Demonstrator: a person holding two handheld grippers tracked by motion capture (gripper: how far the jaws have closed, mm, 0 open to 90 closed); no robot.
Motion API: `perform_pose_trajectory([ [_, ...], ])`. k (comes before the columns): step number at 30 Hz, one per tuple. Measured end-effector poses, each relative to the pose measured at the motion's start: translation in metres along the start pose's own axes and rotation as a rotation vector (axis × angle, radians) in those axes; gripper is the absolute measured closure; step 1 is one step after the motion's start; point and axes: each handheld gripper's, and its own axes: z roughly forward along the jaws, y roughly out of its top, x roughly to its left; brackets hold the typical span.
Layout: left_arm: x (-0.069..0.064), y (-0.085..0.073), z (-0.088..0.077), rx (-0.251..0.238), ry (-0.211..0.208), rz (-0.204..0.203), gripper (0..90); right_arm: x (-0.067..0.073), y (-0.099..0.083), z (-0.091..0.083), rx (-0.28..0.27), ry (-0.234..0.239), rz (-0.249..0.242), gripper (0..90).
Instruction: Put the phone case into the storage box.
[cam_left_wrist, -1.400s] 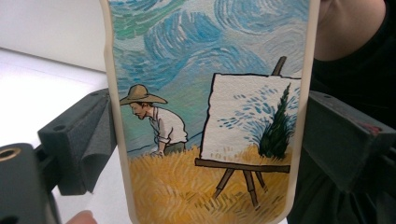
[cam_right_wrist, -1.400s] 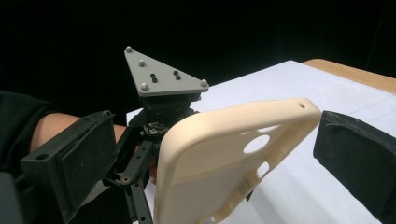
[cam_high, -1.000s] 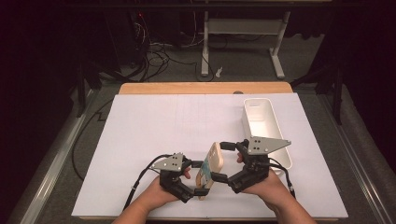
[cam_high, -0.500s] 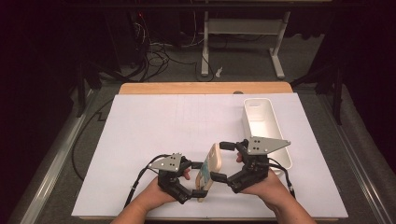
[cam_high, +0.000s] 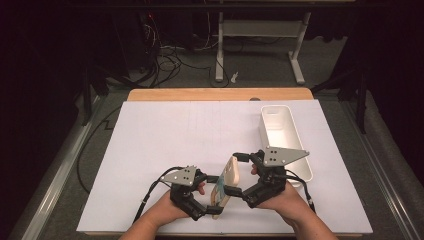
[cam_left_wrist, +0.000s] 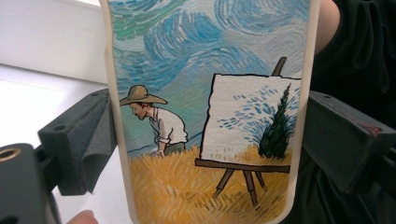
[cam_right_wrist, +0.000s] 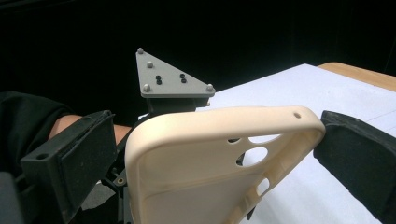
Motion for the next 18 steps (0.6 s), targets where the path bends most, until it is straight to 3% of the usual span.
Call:
perform_pose_trajectory([
  [15,-0.0004,0.0002,0.0008,0.005,-0.005,0.003,10.4,-0.0002,-0.0008,0.0023,0.005,0.012,0.006,1.6],
  [18,-0.0010,0.0002,0.0012,0.007,-0.005,0.006,10.4,-0.0011,-0.0007,0.0003,-0.006,-0.004,0.015,10.1],
])
